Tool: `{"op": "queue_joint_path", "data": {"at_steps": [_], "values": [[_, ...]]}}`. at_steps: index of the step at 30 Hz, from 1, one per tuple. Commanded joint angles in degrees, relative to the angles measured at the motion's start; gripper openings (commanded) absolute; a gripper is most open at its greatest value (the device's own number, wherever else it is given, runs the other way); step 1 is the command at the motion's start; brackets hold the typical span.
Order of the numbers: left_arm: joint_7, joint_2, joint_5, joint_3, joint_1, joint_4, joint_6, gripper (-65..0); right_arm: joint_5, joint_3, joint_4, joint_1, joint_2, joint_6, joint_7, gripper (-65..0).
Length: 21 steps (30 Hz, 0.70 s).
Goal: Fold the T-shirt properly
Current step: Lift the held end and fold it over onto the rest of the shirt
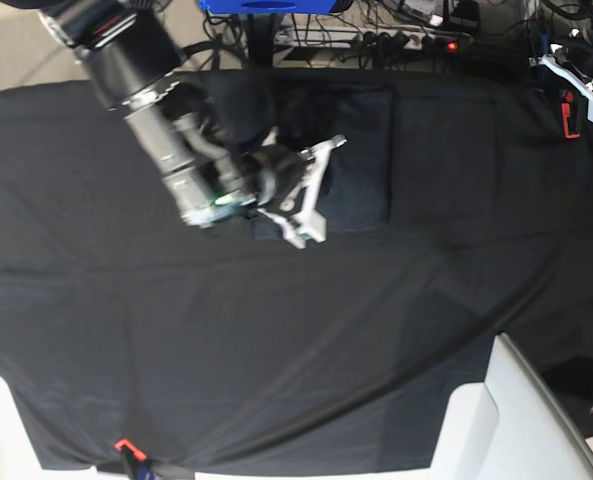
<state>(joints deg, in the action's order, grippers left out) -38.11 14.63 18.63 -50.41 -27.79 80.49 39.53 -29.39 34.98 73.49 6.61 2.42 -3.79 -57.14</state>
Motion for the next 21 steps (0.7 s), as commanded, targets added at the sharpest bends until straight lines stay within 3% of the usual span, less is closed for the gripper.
{"op": "queue_joint_path", "data": {"at_steps": [1,3,8,11,18,21], "values": [[0.79,1.15,0.66,-0.36,-0.3,0.79,0.47,-65.0,0.07,1.46,1.1,0.73,0.97,1.02,1.45,-65.0],[0.79,1.15,0.66,-0.36,-0.3,0.79,0.47,-65.0,0.77,4.09,1.01,0.73,1.15,3.66,2.95,-65.0],[0.79,1.15,0.66,-0.36,-0.3,0.79,0.47,-65.0,0.86,5.15,0.92,0.99,1.23,5.51,3.83,-65.0],[0.79,1.15,0.66,-0.36,-0.3,0.7,0.47,-65.0,0.86,5.33,0.92,1.52,1.23,12.28,3.91,-64.5],[0.79,1.5,0.4,4.22,-0.38,0.7,0.47,-65.0,0.95,5.59,1.1,1.61,2.02,13.15,3.83,-43.1],[1.14,1.06,-3.82,5.8,0.32,0.7,0.47,-65.0,0.95,10.16,1.1,3.1,2.02,13.33,3.91,-36.2]]}}
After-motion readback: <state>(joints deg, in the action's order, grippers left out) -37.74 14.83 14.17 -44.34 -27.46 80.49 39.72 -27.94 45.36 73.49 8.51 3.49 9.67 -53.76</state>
